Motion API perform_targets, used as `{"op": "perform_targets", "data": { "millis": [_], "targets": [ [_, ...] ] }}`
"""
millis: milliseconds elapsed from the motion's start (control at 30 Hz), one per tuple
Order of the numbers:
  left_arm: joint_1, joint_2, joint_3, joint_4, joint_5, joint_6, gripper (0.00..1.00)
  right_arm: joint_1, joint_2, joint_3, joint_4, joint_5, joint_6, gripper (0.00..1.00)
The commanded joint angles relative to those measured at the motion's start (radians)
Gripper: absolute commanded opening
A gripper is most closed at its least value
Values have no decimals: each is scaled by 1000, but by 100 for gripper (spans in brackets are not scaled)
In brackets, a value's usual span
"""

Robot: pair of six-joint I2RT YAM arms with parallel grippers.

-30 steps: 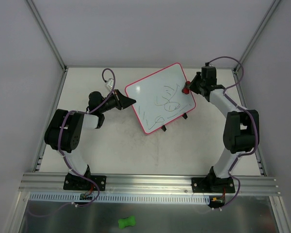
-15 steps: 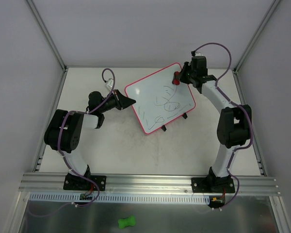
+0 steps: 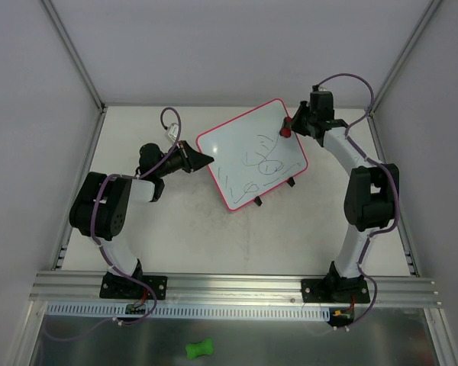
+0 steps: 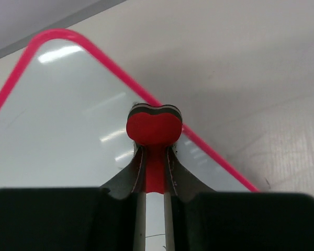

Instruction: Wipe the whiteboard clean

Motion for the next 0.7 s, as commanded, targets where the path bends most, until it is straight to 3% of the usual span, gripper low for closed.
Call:
{"op": "perform_targets", "data": {
  "millis": [0,367,667],
  "targets": [
    [-4,-40,-5,21,30,108,0,-46,0,-49,-42,10,38,0],
    [-7,-41,-1,15,28,111,0,-15,-66,-157,34,-7,-79,0],
    [-8,-44,-5,2,25,123,0,133,-126,-168,122,1,-250,0]
  ]
}}
